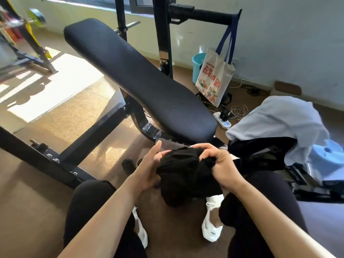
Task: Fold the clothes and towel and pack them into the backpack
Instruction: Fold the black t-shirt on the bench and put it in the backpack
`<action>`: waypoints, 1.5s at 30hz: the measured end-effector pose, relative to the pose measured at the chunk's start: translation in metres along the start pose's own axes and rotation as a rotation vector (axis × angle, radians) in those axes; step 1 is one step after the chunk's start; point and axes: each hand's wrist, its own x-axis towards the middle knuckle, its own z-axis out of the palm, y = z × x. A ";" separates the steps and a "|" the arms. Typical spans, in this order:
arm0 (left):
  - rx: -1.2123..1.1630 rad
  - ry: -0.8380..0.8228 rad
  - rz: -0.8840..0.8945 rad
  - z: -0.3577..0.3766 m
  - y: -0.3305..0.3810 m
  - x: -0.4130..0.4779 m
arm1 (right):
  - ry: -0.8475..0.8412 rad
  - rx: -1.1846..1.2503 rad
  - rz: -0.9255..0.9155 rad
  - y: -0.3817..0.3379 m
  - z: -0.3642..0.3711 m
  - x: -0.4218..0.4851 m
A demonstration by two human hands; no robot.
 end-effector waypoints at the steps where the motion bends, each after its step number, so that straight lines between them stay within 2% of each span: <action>1: 0.022 -0.011 -0.054 0.001 -0.003 -0.004 | -0.007 -0.105 -0.041 -0.001 0.000 -0.006; 5: 0.077 -0.070 -0.183 0.019 -0.016 -0.023 | -0.058 -0.379 -0.119 -0.021 0.004 -0.025; 8: 0.170 -0.107 -0.058 0.025 -0.021 -0.031 | -0.127 -0.512 -0.106 -0.034 -0.001 -0.033; 12: 0.371 -0.061 0.148 0.018 -0.024 -0.026 | -0.268 -0.451 0.147 -0.047 -0.016 -0.046; 15: 0.572 -0.029 0.278 0.017 -0.028 -0.023 | -0.117 -0.152 0.306 -0.056 -0.025 -0.057; 16: 0.616 -0.025 0.312 0.019 -0.030 -0.024 | -0.057 -0.143 0.305 -0.058 -0.025 -0.059; 18: 0.643 -0.011 0.360 0.022 -0.035 -0.026 | -0.001 -0.316 0.288 -0.056 -0.023 -0.060; 20: 0.644 -0.029 0.413 0.024 -0.040 -0.030 | -0.092 -0.508 0.255 -0.050 -0.019 -0.057; 22: 0.649 -0.061 0.486 0.027 -0.043 -0.034 | -0.274 -0.618 0.268 -0.040 -0.014 -0.051; 24: 0.667 -0.066 0.558 0.030 -0.043 -0.037 | -0.429 -0.621 0.316 -0.027 -0.008 -0.050; 26: 0.705 -0.059 0.589 0.030 -0.043 -0.034 | -0.457 -0.566 0.338 -0.010 -0.001 -0.054; 28: 0.747 -0.063 0.554 0.027 -0.050 -0.027 | -0.413 -0.570 0.369 0.008 0.006 -0.061; 30: 0.780 -0.038 0.465 0.016 -0.069 -0.015 | -0.438 -0.591 0.420 0.030 0.008 -0.066; 34: 0.888 -0.041 0.203 -0.014 -0.110 0.016 | -0.585 -0.690 0.509 0.067 0.006 -0.060; 38: 1.071 -0.018 -0.056 -0.037 -0.112 0.059 | -0.609 -0.793 0.601 0.100 -0.002 -0.038; 42: 1.163 0.152 -0.156 -0.069 -0.122 0.113 | -0.573 -0.882 0.673 0.137 -0.019 -0.011; 45: 1.010 0.321 -0.210 -0.090 -0.144 0.151 | -0.533 -0.897 0.684 0.166 -0.025 0.007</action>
